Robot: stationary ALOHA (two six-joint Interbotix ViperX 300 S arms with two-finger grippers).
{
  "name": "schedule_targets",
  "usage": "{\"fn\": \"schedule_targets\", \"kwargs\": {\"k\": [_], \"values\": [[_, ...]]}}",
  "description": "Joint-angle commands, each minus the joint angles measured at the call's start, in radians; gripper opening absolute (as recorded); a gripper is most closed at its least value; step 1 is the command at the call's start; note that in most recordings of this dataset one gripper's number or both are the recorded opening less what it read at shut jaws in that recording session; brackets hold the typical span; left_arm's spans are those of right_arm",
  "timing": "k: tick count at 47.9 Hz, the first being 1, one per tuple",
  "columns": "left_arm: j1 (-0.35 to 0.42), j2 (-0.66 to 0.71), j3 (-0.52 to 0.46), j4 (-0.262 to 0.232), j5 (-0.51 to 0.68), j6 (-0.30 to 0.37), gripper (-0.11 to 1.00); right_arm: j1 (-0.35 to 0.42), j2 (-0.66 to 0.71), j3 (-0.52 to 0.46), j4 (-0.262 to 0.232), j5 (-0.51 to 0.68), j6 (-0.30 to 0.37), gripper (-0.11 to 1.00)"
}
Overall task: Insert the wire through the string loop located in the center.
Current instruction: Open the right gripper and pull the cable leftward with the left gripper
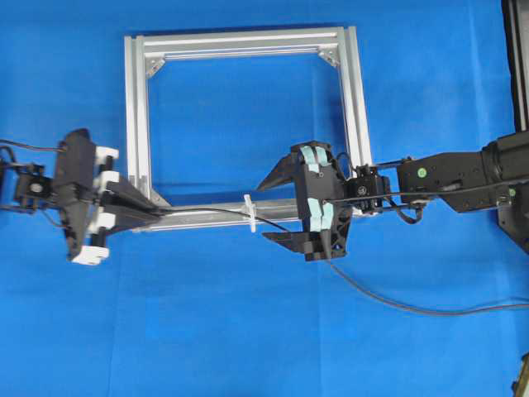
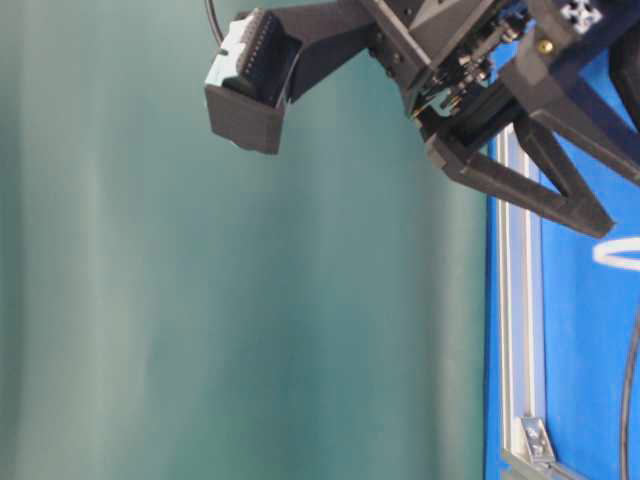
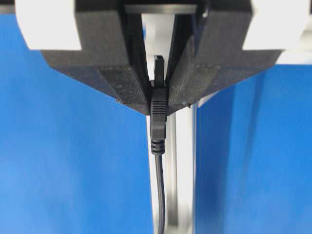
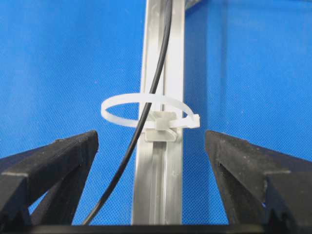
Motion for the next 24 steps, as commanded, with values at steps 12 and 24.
{"fn": "schedule_targets", "kwargs": {"k": [12,24], "values": [[-0.038,-0.183,0.147,0.000,0.000,0.000,0.07,0.003,-0.037,-0.021,-0.002,0.006,0.002,0.96],[-0.046,-0.242,0.160,0.002,0.078,0.011,0.07,0.003,-0.040,-0.015,-0.003,0.006,0.000,0.96]]}}
